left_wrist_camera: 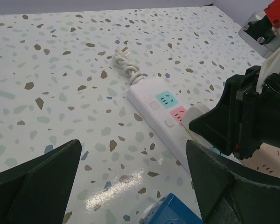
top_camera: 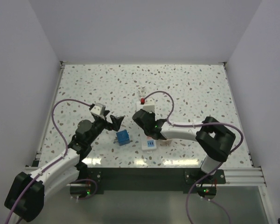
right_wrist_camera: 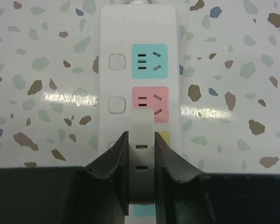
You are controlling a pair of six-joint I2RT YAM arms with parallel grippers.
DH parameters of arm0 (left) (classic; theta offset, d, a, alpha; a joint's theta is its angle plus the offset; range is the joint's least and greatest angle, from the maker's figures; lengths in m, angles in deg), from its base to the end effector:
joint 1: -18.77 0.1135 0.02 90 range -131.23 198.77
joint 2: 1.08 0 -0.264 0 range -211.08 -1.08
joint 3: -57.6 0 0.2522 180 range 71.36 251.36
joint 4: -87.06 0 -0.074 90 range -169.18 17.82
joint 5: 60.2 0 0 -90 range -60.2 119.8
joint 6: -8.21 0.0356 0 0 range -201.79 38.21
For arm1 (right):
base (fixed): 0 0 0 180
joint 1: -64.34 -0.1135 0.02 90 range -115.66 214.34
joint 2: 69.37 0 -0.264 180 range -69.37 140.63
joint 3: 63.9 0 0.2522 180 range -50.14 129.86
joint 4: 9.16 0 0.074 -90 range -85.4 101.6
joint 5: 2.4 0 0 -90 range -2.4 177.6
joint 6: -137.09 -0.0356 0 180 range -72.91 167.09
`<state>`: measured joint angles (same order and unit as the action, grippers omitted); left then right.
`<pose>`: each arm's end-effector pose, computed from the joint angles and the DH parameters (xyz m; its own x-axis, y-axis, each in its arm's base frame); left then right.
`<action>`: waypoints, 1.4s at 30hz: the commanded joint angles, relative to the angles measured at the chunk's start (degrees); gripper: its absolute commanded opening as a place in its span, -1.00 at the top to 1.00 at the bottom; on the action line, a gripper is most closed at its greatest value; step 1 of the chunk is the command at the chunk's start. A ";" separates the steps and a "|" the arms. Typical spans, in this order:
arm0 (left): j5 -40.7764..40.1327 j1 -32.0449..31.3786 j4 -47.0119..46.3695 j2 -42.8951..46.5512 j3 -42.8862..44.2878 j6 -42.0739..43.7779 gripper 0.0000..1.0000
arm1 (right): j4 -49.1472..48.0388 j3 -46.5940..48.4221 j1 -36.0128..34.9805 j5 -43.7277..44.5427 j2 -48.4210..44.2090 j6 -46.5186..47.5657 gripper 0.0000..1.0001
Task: Insert the plug
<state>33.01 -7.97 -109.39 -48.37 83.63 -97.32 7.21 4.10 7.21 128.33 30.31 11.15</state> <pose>0.1644 -0.0851 0.2069 -0.2058 -0.1957 -0.9588 0.4608 0.8450 -0.2713 0.2076 0.2784 0.1662 -0.5614 -0.0493 -0.8261 -0.0867 0.9962 -0.0005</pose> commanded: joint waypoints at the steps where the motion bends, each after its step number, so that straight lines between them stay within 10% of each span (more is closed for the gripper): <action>1: -0.30 0.37 -0.46 -0.35 0.56 -0.73 -1.00 | 12.69 -3.26 3.86 -8.12 6.84 2.01 1.00; 7: -1.00 0.37 -0.46 -1.23 0.73 -0.82 -1.00 | 9.34 1.21 7.02 -10.84 8.16 6.67 0.98; 11: -1.88 0.46 -0.11 -1.67 1.00 -0.91 -1.00 | 8.99 6.13 7.46 -12.34 8.08 10.00 -0.01; 17: -3.11 0.37 1.12 -1.14 1.35 -1.17 -1.00 | 8.64 9.74 8.17 -11.20 2.20 14.40 -0.59; 30: -12.86 0.37 7.36 5.45 0.73 -4.94 -1.00 | 5.31 -2.99 -0.96 -11.98 -20.13 18.19 -0.69; 42: -15.77 0.37 14.48 12.56 0.03 -11.89 -1.00 | -9.19 -6.43 -11.61 -16.91 -15.66 18.01 -0.77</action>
<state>18.60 -7.90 -96.52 -37.92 83.63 -106.41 5.20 -3.49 -3.93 113.20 12.67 28.37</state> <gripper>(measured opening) 0.997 0.881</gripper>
